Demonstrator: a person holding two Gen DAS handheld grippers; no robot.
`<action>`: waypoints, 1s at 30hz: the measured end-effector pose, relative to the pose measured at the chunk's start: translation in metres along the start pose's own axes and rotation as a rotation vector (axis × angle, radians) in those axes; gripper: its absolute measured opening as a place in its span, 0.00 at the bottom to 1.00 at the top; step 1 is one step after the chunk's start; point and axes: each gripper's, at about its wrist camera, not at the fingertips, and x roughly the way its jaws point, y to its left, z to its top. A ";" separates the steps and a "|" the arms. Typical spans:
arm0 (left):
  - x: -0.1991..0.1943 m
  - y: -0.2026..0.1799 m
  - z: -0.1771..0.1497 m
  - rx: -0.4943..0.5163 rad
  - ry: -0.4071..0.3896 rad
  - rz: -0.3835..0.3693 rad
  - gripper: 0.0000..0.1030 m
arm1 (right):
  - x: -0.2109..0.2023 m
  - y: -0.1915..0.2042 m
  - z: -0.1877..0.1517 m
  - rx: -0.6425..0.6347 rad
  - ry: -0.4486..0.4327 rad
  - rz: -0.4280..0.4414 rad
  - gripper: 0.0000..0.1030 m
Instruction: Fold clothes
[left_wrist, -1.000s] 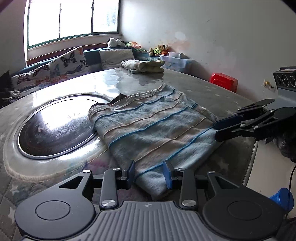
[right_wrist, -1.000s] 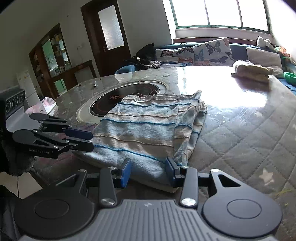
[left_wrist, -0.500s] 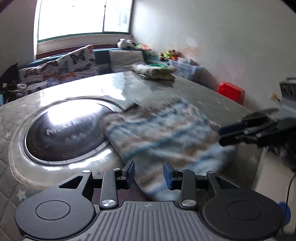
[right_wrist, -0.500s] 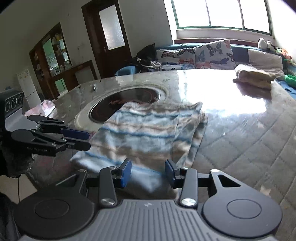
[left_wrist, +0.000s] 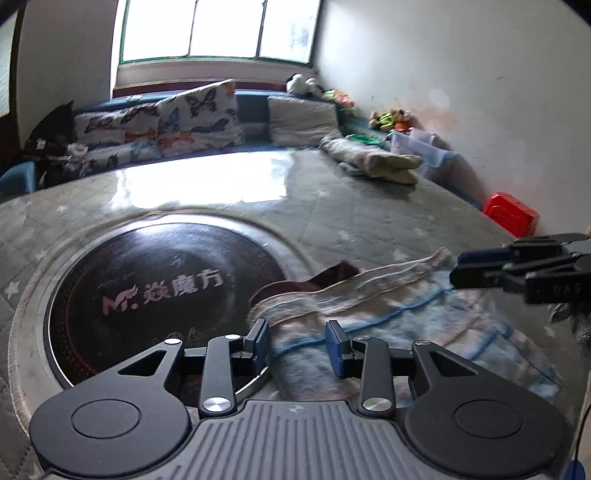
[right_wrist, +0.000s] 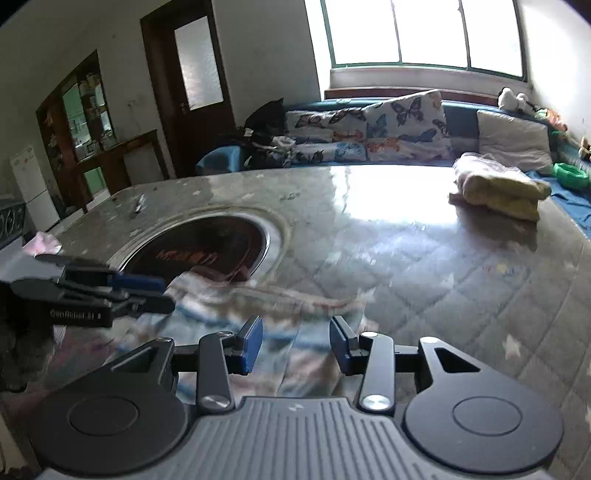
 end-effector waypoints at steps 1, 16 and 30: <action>0.001 0.002 0.000 0.000 0.004 0.003 0.36 | 0.003 0.000 0.002 -0.003 -0.003 0.004 0.39; 0.014 0.015 0.004 -0.052 0.014 0.030 0.37 | 0.022 -0.011 -0.001 0.022 0.065 -0.018 0.36; 0.013 0.009 0.002 -0.052 0.044 0.079 0.52 | 0.013 -0.004 -0.003 0.026 0.046 -0.052 0.45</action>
